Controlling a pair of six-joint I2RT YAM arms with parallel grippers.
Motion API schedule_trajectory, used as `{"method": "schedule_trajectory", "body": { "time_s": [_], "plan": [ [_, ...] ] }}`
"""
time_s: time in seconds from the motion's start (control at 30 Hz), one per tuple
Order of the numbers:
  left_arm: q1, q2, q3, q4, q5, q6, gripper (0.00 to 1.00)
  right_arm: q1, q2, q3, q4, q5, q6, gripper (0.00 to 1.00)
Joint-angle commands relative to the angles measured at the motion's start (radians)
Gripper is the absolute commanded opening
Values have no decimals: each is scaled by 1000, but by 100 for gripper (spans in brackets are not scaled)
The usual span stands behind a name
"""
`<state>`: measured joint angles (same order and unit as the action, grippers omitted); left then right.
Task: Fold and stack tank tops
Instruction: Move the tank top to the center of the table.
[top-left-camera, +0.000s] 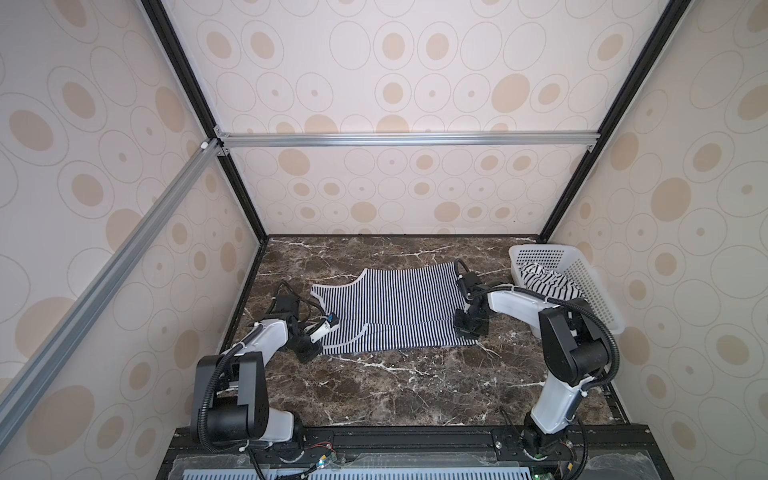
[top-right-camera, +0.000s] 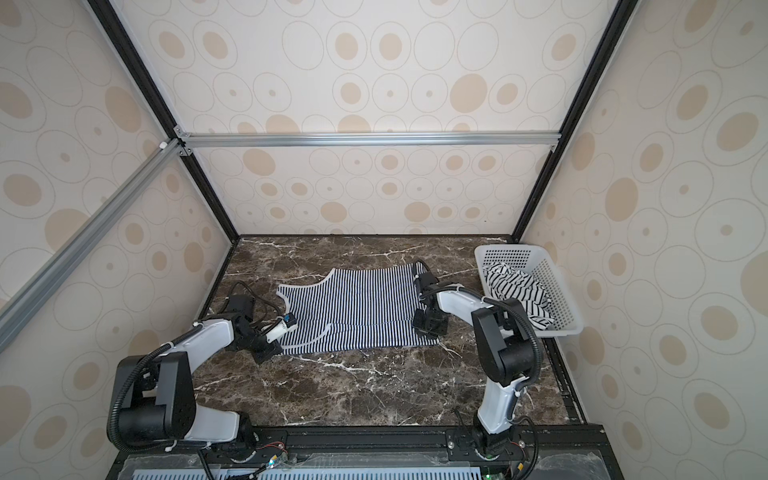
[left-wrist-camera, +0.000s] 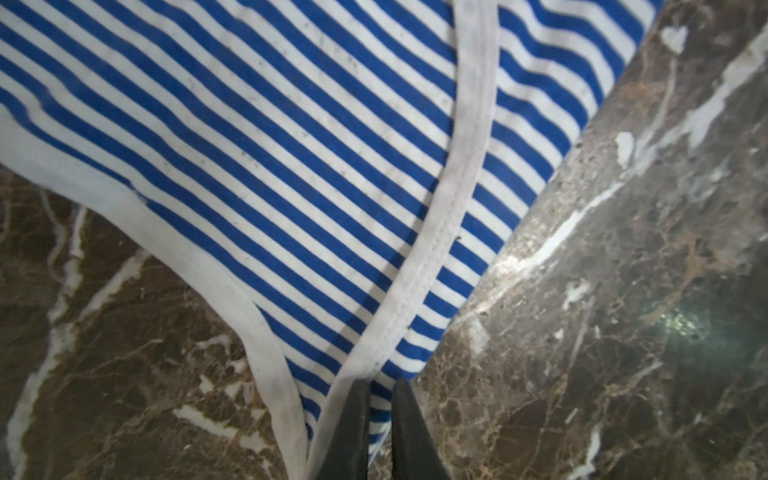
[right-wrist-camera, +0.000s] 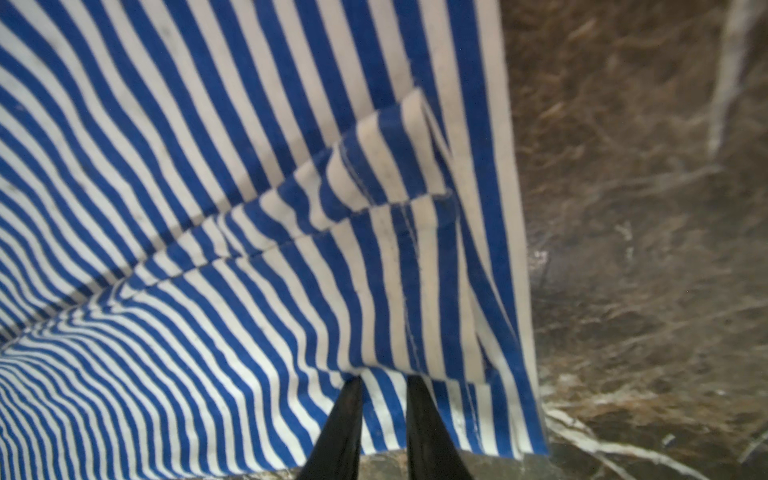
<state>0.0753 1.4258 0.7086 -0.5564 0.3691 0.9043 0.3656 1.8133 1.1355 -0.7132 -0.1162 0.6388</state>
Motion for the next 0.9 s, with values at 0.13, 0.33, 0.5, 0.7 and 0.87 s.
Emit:
{"method": "schedule_trajectory", "body": {
  "time_s": [0.13, 0.33, 0.5, 0.7, 0.87],
  "plan": [
    [1, -18, -46, -5, -31, 61, 15, 4, 9, -38, -9, 31, -5, 22],
    [54, -36, -74, -60, -76, 145, 15, 6, -47, -119, -11, 29, -4, 22],
    [103, -54, -69, -103, -98, 198, 15, 26, -94, -191, -5, 18, 12, 22],
    [132, -67, -65, -134, -127, 238, 16, 92, -144, -267, -2, 6, 53, 22],
    [161, -65, -53, -137, -143, 260, 15, 124, -186, -327, -4, 3, 80, 22]
  ]
}}
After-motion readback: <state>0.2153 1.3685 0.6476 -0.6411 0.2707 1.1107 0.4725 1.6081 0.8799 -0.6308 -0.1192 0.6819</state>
